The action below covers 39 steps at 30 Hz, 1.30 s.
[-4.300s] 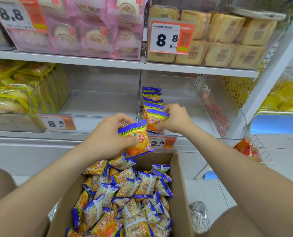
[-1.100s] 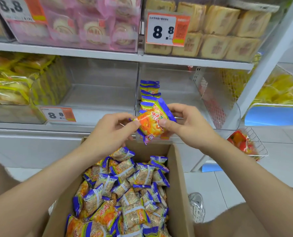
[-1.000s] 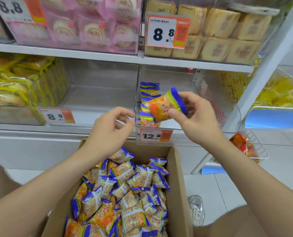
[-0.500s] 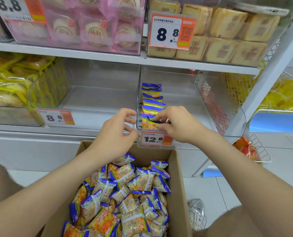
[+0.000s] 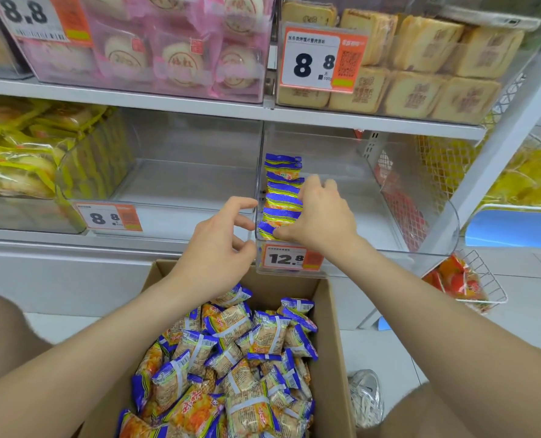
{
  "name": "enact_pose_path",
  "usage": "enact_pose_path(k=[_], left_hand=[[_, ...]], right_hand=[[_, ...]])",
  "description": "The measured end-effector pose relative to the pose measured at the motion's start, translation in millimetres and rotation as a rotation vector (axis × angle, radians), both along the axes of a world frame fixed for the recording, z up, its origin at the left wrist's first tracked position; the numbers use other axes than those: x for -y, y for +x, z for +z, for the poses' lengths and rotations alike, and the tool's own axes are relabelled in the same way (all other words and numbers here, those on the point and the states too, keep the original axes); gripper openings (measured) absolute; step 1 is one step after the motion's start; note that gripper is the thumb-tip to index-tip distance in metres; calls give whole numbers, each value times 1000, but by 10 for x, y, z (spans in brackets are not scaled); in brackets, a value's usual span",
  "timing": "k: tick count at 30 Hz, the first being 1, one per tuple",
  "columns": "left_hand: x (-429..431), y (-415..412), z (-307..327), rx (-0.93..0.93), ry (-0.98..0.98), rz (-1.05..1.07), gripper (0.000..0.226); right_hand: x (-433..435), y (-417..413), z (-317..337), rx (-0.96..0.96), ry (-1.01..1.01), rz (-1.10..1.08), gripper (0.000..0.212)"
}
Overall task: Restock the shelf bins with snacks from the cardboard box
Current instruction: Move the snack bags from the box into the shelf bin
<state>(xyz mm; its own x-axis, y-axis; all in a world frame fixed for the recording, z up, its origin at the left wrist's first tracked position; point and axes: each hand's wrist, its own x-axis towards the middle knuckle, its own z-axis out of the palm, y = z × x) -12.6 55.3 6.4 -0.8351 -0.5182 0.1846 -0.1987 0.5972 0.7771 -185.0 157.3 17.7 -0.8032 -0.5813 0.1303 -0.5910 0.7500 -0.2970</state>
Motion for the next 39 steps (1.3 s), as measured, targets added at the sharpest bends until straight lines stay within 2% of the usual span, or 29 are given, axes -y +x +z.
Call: enact_pose_path(k=[1,3,5,6,9,11,13,15,17,19,20,21,24,27,28,30,33,34,36,39], left_hand=[[3,1,2,2,2,0,59],[7,0,2,4,1,-5,58],[12,-7,5,6,-5,-7,56],[12,-13,7,5,-7,-7,54],[9,-30,12,3,-43,-4,45],[13,-47,16,0,-68,-2,40],[38,-66,12,-3,-77,9,35],[69,-86,11,-3,-89,17,32],[86,-96,13,-4,-90,13,31],[87,-100,18,0,-84,1,31],[81,-102,21,0,-85,-4,31],[75,-101,20,-1,-85,-6,31],[63,-103,7,-9,-74,-14,31],[83,-82,-2,-9,-76,-24,34],[86,-67,5,-9,-80,-27,36],[85,-31,10,-12,-75,-31,40],[51,23,-22,-17,-51,12,29],[42,37,-45,3,-49,41,23],[48,66,-136,96,-81,37,10],[63,99,-404,331,-169,-226,6]], right_hand=[[6,-20,-6,50,-14,-23,93],[-10,-115,7,316,-60,-24,99],[-34,-225,-9,636,-89,75,84],[-38,-260,-25,702,-77,129,72],[27,-273,-66,732,-139,143,53],[78,-255,-87,660,-197,117,51],[92,-212,-86,609,-174,140,54],[60,-208,-44,658,-85,190,46],[1,-239,98,796,-8,203,42],[-8,-357,198,935,-111,84,67],[22,-437,194,954,-217,13,81],[64,-495,159,952,-321,-36,86],[245,-545,-7,969,-542,-89,53],[334,-523,-110,1098,-582,-16,34],[333,-524,-116,1082,-576,-10,32],[278,-527,-73,886,-499,-39,30],[81,-408,69,247,-366,-30,21],[-21,-244,163,132,-388,30,21],[-238,125,289,47,-460,167,23],[-531,617,219,89,-374,320,22]])
